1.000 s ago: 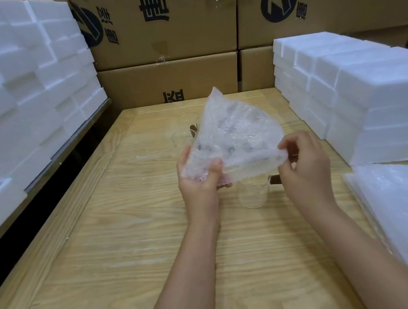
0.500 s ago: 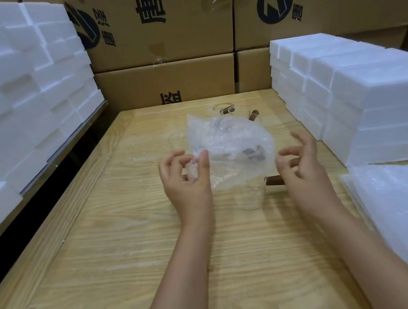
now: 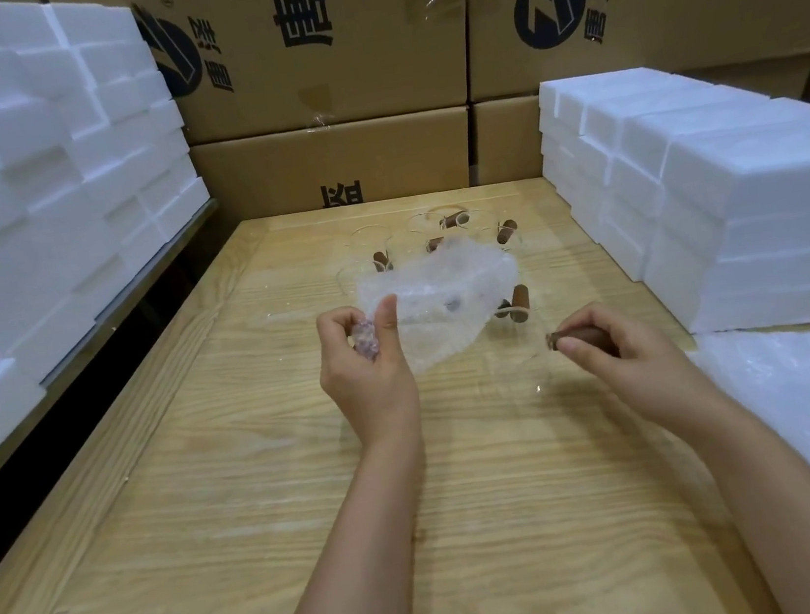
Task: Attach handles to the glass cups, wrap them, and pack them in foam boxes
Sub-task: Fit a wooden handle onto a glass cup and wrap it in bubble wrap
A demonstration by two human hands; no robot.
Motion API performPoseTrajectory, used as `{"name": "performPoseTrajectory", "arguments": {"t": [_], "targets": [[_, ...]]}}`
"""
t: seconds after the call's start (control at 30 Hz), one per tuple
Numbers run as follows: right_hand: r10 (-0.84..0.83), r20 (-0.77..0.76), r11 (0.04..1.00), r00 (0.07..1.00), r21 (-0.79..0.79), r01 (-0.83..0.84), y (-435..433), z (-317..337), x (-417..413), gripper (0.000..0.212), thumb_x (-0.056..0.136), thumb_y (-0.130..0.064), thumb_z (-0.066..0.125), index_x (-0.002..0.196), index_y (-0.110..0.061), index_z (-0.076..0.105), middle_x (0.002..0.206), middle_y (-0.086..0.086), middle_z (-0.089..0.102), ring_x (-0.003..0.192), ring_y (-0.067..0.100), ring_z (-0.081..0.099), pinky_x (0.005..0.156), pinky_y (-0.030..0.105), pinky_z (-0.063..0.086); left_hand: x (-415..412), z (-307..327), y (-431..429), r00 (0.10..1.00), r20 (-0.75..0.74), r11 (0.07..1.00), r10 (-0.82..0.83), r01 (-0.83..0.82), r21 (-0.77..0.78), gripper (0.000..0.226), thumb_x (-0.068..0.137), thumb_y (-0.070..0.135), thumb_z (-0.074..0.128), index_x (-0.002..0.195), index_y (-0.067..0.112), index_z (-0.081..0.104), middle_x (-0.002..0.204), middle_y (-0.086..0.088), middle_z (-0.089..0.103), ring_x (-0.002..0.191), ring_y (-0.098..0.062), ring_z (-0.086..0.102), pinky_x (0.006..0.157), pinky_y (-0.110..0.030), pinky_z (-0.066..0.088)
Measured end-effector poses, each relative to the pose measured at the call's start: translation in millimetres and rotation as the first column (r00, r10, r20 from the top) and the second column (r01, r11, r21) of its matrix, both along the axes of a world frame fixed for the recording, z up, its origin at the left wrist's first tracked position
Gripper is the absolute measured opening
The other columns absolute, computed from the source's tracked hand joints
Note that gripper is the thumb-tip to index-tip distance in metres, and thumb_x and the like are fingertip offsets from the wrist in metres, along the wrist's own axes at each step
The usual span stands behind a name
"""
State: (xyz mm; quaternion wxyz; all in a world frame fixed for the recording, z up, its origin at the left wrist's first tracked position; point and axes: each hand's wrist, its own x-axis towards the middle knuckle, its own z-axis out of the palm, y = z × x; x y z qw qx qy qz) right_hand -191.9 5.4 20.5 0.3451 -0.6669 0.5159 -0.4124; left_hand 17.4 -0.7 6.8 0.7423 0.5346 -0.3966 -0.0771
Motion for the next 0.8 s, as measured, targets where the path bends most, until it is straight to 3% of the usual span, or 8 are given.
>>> {"name": "performPoseTrajectory", "arguments": {"t": [0.2, 0.33, 0.43, 0.5, 0.57, 0.63, 0.73, 0.8], "targets": [[0.273, 0.2, 0.962, 0.941, -0.063, -0.266, 14.6, 27.8, -20.6, 0.013, 0.067, -0.029, 0.069, 0.08, -0.03, 0.072, 0.079, 0.0, 0.071, 0.077, 0.006, 0.064, 0.072, 0.014, 0.05, -1.5, 1.8, -0.4, 1.0, 0.013, 0.999, -0.005, 0.005, -0.041, 0.023, 0.085, 0.037, 0.066, 0.08, 0.032, 0.044, 0.078, 0.018, 0.046, 0.07, -0.003, 0.045, 0.061, -0.013, 0.039], [0.367, 0.269, 0.929, 0.89, -0.149, -0.338, 21.4, 37.5, -4.9, 0.02, 0.066, -0.017, 0.078, 0.077, -0.033, 0.075, 0.092, -0.018, 0.066, 0.09, 0.002, 0.062, 0.075, 0.015, 0.05, -4.1, -1.4, 0.0, 0.995, 0.099, 0.999, -0.016, 0.02, -0.038, 0.022, 0.086, 0.031, 0.07, 0.086, 0.024, 0.049, 0.079, 0.018, 0.047, 0.068, -0.011, 0.045, 0.064, -0.023, 0.042], [0.288, 0.202, 0.948, 0.936, -0.195, -0.249, 23.3, 39.7, 10.8, 0.016, 0.067, -0.026, 0.075, 0.078, -0.038, 0.075, 0.128, -0.025, 0.046, 0.13, 0.004, 0.041, 0.102, 0.035, 0.043, -8.1, -3.7, 0.8, 0.983, 0.178, 0.998, -0.051, 0.055, -0.014, 0.021, 0.084, 0.024, 0.073, 0.085, 0.022, 0.052, 0.08, 0.016, 0.05, 0.07, 0.001, 0.046, 0.064, -0.014, 0.038], [0.283, 0.165, 0.949, 0.945, -0.188, -0.251, 24.3, 39.4, 18.0, 0.014, 0.068, -0.032, 0.075, 0.08, -0.039, 0.074, 0.138, -0.028, 0.038, 0.138, 0.012, 0.034, 0.109, 0.05, 0.034, -9.7, -7.0, 1.1, 0.963, 0.259, 0.997, -0.068, 0.071, -0.003, 0.019, 0.082, 0.01, 0.075, 0.087, 0.018, 0.057, 0.082, 0.009, 0.053, 0.074, 0.006, 0.047, 0.063, -0.008, 0.036], [0.278, 0.123, 0.953, 0.953, -0.161, -0.257, 23.6, 37.0, 21.9, 0.011, 0.073, -0.037, 0.079, 0.083, -0.039, 0.074, 0.137, -0.021, 0.047, 0.138, 0.012, 0.034, 0.111, 0.052, 0.03, -10.4, -9.2, 1.4, 0.939, 0.336, 0.997, -0.069, 0.08, -0.019, 0.024, 0.078, -0.003, 0.073, 0.089, 0.013, 0.061, 0.083, 0.005, 0.055, 0.075, 0.008, 0.047, 0.063, -0.006, 0.036], [0.262, 0.114, 0.959, 0.958, -0.145, -0.245, 22.0, 33.4, 21.6, 0.014, 0.071, -0.038, 0.073, 0.085, -0.036, 0.074, 0.131, -0.007, 0.058, 0.134, 0.004, 0.04, 0.11, 0.049, 0.033, -10.5, -7.7, 2.5, 0.946, 0.303, 0.991, -0.114, 0.128, -0.026, 0.02, 0.078, 0.01, 0.076, 0.088, 0.018, 0.061, 0.082, 0.009, 0.054, 0.072, 0.006, 0.049, 0.06, -0.008, 0.038], [0.264, 0.215, 0.963, 0.94, -0.121, -0.242, 19.7, 30.3, 16.9, 0.018, 0.07, -0.032, 0.068, 0.086, -0.027, 0.075, 0.119, -0.01, 0.066, 0.114, 0.009, 0.06, 0.1, 0.042, 0.045, -11.0, 0.0, 4.7, 0.96, 0.171, 0.973, -0.222, 0.229, -0.023, 0.023, 0.079, 0.027, 0.077, 0.084, 0.04, 0.059, 0.084, 0.016, 0.059, 0.068, -0.001, 0.052, 0.058, -0.02, 0.044], [0.241, 0.185, 0.967, 0.953, -0.123, -0.221, 17.4, 28.2, 13.8, 0.02, 0.069, -0.033, 0.069, 0.086, -0.024, 0.075, 0.12, -0.011, 0.065, 0.115, 0.01, 0.059, 0.102, 0.045, 0.043, -11.1, 3.8, 6.7, 0.958, 0.145, 0.966, -0.249, 0.257, -0.039, 0.018, 0.078, 0.036, 0.075, 0.084, 0.046, 0.06, 0.084, 0.017, 0.062, 0.073, -0.001, 0.055, 0.059, -0.022, 0.044]]}}
